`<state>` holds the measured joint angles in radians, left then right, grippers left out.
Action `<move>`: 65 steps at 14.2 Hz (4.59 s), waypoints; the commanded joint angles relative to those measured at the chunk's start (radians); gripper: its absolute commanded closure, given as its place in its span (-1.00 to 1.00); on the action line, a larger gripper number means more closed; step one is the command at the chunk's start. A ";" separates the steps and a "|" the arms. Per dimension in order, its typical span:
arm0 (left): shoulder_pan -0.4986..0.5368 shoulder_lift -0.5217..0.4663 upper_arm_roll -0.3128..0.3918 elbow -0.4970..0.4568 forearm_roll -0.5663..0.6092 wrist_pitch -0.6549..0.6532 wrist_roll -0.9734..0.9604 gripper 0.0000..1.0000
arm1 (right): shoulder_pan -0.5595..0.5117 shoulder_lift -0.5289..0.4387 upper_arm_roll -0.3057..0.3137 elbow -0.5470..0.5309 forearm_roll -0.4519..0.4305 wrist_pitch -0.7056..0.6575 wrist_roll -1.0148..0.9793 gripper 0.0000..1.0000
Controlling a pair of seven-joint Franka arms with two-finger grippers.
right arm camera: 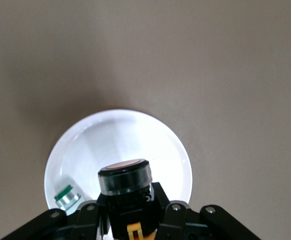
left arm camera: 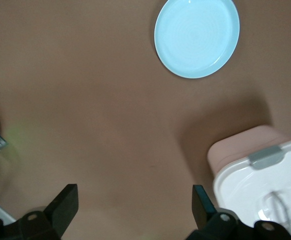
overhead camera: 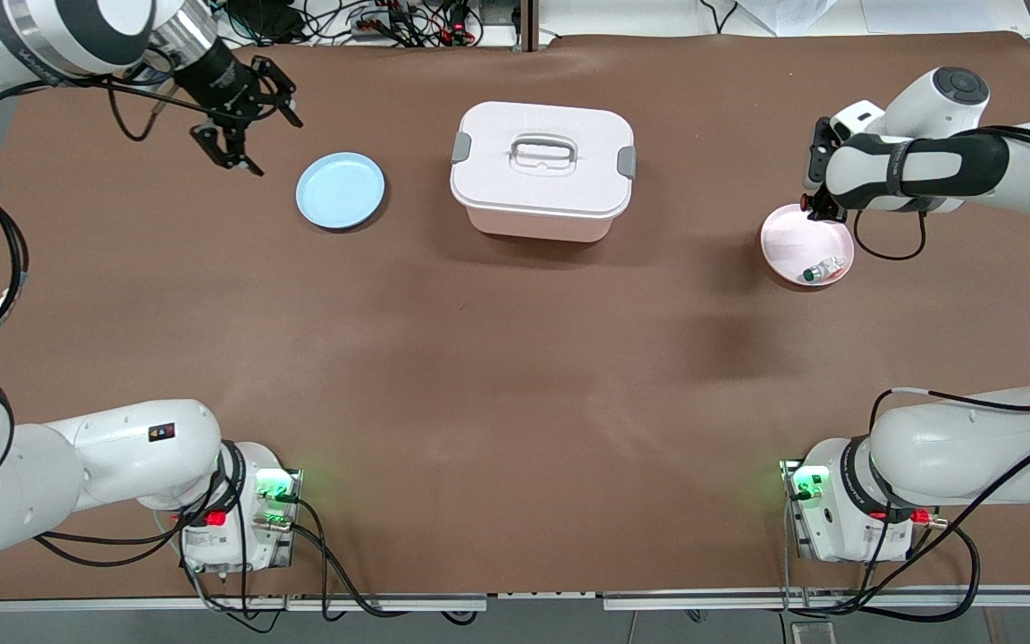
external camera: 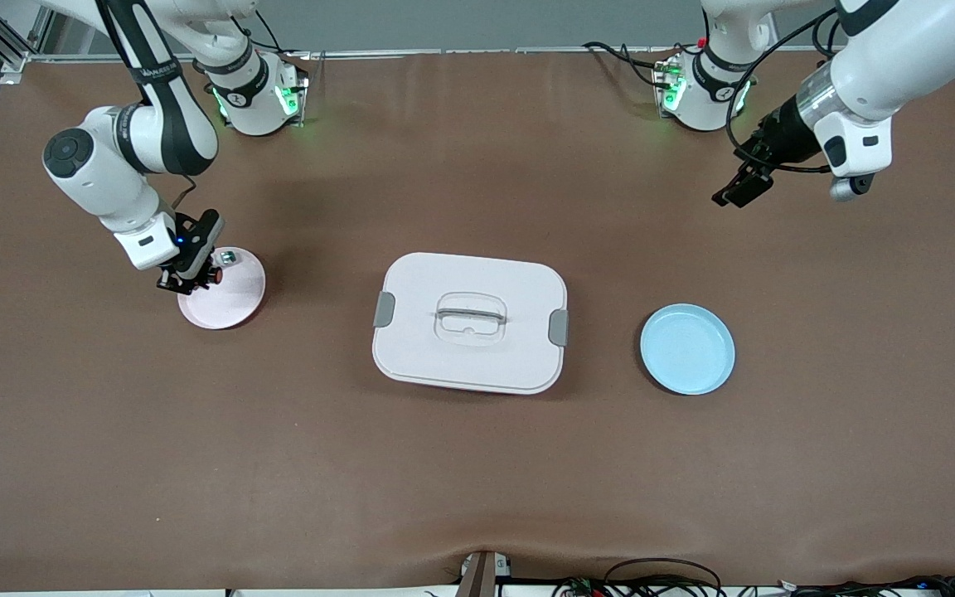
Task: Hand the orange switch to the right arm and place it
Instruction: 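Lower the switch onto the pink plate with the right gripper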
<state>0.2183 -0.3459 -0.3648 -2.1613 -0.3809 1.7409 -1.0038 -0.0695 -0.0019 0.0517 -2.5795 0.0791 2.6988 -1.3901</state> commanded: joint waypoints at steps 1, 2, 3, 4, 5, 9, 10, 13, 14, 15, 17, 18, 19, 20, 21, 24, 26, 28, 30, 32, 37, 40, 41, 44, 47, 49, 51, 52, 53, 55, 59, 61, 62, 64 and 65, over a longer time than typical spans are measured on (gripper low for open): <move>0.021 -0.041 0.032 0.014 0.068 -0.096 0.163 -1.00 | -0.065 0.077 0.020 -0.013 -0.001 0.068 -0.067 1.00; 0.045 -0.038 0.056 0.041 0.076 -0.125 0.218 -1.00 | -0.085 0.112 0.022 -0.014 0.001 0.103 -0.070 1.00; 0.059 -0.036 0.066 0.057 0.076 -0.147 0.287 -1.00 | -0.088 0.137 0.023 -0.015 0.007 0.125 -0.072 1.00; 0.078 -0.030 0.069 0.075 0.077 -0.158 0.350 -1.00 | -0.090 0.160 0.023 -0.013 0.016 0.128 -0.073 1.00; 0.085 -0.021 0.069 0.093 0.082 -0.159 0.397 -1.00 | -0.089 0.177 0.025 -0.013 0.028 0.140 -0.073 1.00; 0.085 0.028 0.066 0.179 0.164 -0.156 0.629 -1.00 | -0.044 0.207 0.028 -0.011 0.099 0.170 -0.072 1.00; 0.087 0.048 0.069 0.207 0.165 -0.156 0.710 -1.00 | -0.036 0.224 0.028 -0.010 0.102 0.176 -0.073 1.00; 0.085 0.085 0.067 0.270 0.218 -0.159 0.846 -1.00 | -0.017 0.273 0.030 0.001 0.116 0.197 -0.072 1.00; 0.084 0.088 0.064 0.281 0.241 -0.158 0.855 -1.00 | -0.013 0.278 0.030 0.001 0.117 0.211 -0.072 1.00; 0.082 0.091 0.061 0.299 0.255 -0.155 0.864 -1.00 | -0.013 0.280 0.030 0.001 0.117 0.211 -0.072 1.00; 0.076 0.125 0.058 0.372 0.275 -0.153 0.921 -1.00 | -0.010 0.289 0.030 0.007 0.117 0.208 -0.072 1.00; 0.076 0.145 0.058 0.409 0.287 -0.153 0.962 -1.00 | -0.009 0.299 0.030 0.018 0.117 0.208 -0.072 1.00; 0.079 0.162 0.058 0.440 0.290 -0.152 0.985 -1.00 | -0.001 0.306 0.030 0.028 0.116 0.208 -0.073 1.00; 0.084 0.180 0.058 0.466 0.290 -0.152 0.985 -1.00 | 0.013 0.309 0.030 0.041 0.116 0.208 -0.073 1.00; 0.087 0.203 0.061 0.492 0.290 -0.152 0.985 -1.00 | 0.022 0.313 0.030 0.047 0.116 0.208 -0.073 1.00; 0.085 0.251 0.061 0.552 0.290 -0.152 0.972 -1.00 | 0.027 0.316 0.030 0.055 0.116 0.208 -0.072 1.00; 0.085 0.284 0.061 0.589 0.292 -0.152 0.970 -1.00 | 0.027 0.315 0.030 0.055 0.116 0.207 -0.072 1.00; 0.072 0.320 0.069 0.607 0.296 -0.152 0.966 -1.00 | 0.027 0.315 0.030 0.055 0.116 0.205 -0.072 1.00; 0.076 0.320 0.069 0.613 0.301 -0.152 0.964 -1.00 | 0.027 0.315 0.028 0.055 0.116 0.205 -0.073 1.00; 0.066 0.320 0.069 0.618 0.301 -0.152 0.964 -1.00 | 0.025 0.315 0.027 0.051 0.116 0.205 -0.084 1.00; 0.033 0.323 0.082 0.629 0.315 -0.153 0.964 -1.00 | 0.023 0.309 0.027 0.051 0.116 0.200 -0.099 1.00; -0.080 0.323 0.196 0.629 0.323 -0.153 0.964 -1.00 | 0.027 0.292 0.028 0.059 0.116 0.167 -0.099 1.00; -0.121 0.323 0.235 0.629 0.323 -0.153 0.964 -1.00 | 0.028 0.293 0.028 0.065 0.116 0.167 -0.093 1.00; -0.186 0.323 0.303 0.629 0.323 -0.153 0.964 -1.00 | 0.028 0.299 0.028 0.079 0.116 0.165 -0.092 -1.00; -0.192 0.323 0.306 0.629 0.323 -0.153 0.964 -1.00 | 0.030 0.300 0.027 0.084 0.116 0.165 -0.090 -1.00; -0.201 0.323 0.310 0.629 0.323 -0.153 0.964 -1.00 | 0.028 0.300 0.028 0.084 0.116 0.165 -0.087 -1.00; -0.201 0.323 0.310 0.629 0.324 -0.153 0.964 -1.00 | 0.030 0.298 0.030 0.088 0.116 0.158 -0.069 -1.00; -0.201 0.323 0.310 0.629 0.324 -0.153 0.964 -1.00 | 0.034 0.295 0.031 0.102 0.116 0.127 -0.058 -1.00; -0.204 0.323 0.310 0.629 0.330 -0.153 0.964 -1.00 | 0.049 0.290 0.034 0.119 0.116 0.084 -0.035 -1.00; -0.221 0.321 0.310 0.629 0.353 -0.153 0.959 -1.00 | 0.086 0.260 0.034 0.151 0.116 -0.008 0.052 -1.00; -0.235 0.324 0.306 0.623 0.366 -0.159 0.915 -1.00 | 0.108 0.250 0.034 0.225 0.116 -0.143 0.169 -1.00; -0.237 0.334 0.306 0.621 0.364 -0.159 0.904 -1.00 | 0.109 0.241 0.034 0.249 0.116 -0.215 0.277 -1.00; -0.235 0.340 0.306 0.623 0.364 -0.158 0.904 -1.00 | 0.111 0.232 0.034 0.261 0.116 -0.250 0.333 -1.00; -0.217 0.352 0.305 0.621 0.350 -0.159 0.910 -1.00 | 0.114 0.198 0.033 0.283 0.114 -0.338 0.478 -1.00; -0.217 0.357 0.305 0.624 0.350 -0.159 0.907 -1.00 | 0.114 0.180 0.033 0.303 0.105 -0.394 0.578 -1.00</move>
<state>0.0022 -0.0064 -0.0680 -1.5581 -0.0374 1.6004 -0.0855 0.0406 0.2337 0.0849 -2.2975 0.1824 2.3975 -0.9604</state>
